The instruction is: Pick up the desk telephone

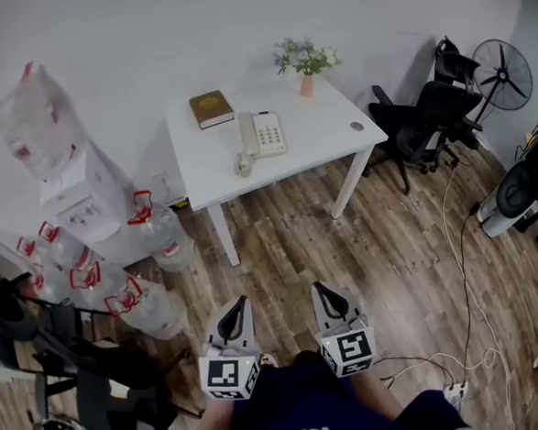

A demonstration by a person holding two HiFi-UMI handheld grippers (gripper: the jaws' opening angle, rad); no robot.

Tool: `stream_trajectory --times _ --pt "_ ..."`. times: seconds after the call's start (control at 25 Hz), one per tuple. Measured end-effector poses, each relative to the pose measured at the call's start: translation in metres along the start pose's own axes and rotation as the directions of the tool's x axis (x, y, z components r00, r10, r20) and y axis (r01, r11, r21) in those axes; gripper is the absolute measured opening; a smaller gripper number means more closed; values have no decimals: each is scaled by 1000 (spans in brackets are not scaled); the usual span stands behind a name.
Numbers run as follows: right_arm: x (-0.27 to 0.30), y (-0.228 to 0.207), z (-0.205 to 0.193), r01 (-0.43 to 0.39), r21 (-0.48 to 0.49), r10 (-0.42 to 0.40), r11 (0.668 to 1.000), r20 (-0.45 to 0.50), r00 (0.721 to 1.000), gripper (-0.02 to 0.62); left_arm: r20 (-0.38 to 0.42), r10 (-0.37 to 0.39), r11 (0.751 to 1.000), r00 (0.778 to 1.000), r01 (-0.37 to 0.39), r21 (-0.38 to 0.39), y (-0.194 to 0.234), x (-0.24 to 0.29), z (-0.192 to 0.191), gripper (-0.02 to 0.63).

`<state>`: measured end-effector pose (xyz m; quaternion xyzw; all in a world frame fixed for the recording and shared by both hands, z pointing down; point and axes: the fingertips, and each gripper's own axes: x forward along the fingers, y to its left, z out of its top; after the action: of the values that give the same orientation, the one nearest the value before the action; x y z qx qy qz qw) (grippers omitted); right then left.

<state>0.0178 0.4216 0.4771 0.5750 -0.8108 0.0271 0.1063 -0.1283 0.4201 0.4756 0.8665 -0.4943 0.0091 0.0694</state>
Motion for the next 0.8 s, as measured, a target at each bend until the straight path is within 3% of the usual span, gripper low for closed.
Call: stream_trajectory --times 0.32,0.56,0.8 --pt "13 4 0 4 16 -4 1000 -9 1000 23 -29 -66 998 997 66 -2 3 15 0 15" --pt "42 -20 -13 14 11 -13 1000 -67 998 21 -42 -40 999 998 39 -20 13 42 -4 16" --pt "91 -54 -9 -51 24 52 998 -73 996 21 -107 -25 999 994 21 -35 19 94 -12 17"
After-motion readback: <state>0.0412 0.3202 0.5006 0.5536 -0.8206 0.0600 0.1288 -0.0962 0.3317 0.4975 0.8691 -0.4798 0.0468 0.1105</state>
